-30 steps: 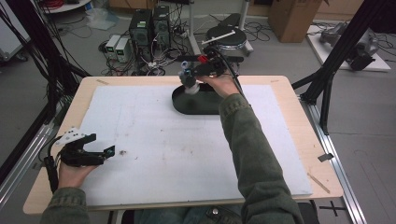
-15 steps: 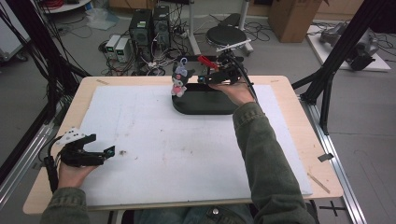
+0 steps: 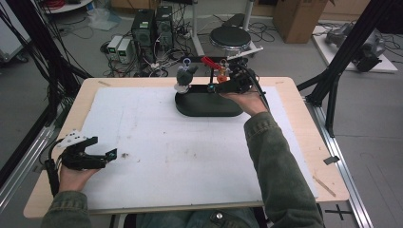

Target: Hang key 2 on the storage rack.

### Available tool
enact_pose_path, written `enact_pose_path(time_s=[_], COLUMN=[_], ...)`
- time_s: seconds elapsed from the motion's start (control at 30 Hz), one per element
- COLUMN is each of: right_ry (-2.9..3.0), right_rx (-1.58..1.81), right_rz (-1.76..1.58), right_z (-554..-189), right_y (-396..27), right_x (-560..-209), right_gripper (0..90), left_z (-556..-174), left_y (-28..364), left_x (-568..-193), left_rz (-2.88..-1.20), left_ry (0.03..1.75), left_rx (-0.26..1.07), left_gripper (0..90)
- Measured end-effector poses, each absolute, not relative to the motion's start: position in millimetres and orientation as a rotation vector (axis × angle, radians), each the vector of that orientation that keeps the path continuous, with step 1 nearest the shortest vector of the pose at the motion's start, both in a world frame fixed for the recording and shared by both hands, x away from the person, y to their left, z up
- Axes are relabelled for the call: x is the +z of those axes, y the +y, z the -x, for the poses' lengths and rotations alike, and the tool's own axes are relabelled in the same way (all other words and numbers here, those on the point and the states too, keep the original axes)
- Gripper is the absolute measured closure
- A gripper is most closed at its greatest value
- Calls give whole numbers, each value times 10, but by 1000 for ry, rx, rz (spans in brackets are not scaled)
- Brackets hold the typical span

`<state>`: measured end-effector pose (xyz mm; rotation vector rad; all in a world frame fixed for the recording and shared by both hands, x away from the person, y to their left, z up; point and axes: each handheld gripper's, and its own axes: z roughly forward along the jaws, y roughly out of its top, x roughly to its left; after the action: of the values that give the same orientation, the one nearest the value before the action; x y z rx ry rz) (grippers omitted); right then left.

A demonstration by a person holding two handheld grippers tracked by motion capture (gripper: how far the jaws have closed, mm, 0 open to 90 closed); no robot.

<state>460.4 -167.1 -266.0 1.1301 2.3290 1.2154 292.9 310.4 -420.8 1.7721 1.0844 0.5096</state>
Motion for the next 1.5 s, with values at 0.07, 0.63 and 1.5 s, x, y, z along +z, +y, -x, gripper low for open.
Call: enact_pose_path(time_s=[0.07,0.63,1.5], right_ry=[2319,2310,2222], right_rx=[1231,1216,1242], right_rz=[-1133,-1154,-1189], right_z=[-4558,-4310,-3902], right_y=[-1688,-1998,-2569], right_x=[-2695,-2931,-3400], right_gripper=[5,5,5], left_z=[-2932,-2918,-2902], left_y=[3104,3111,3113], left_x=[-4209,-4205,-4212], left_rz=[-1778,-1775,-1775], left_ry=[1083,1092,1097], left_rx=[513,515,512], left_gripper=[17,17,17])
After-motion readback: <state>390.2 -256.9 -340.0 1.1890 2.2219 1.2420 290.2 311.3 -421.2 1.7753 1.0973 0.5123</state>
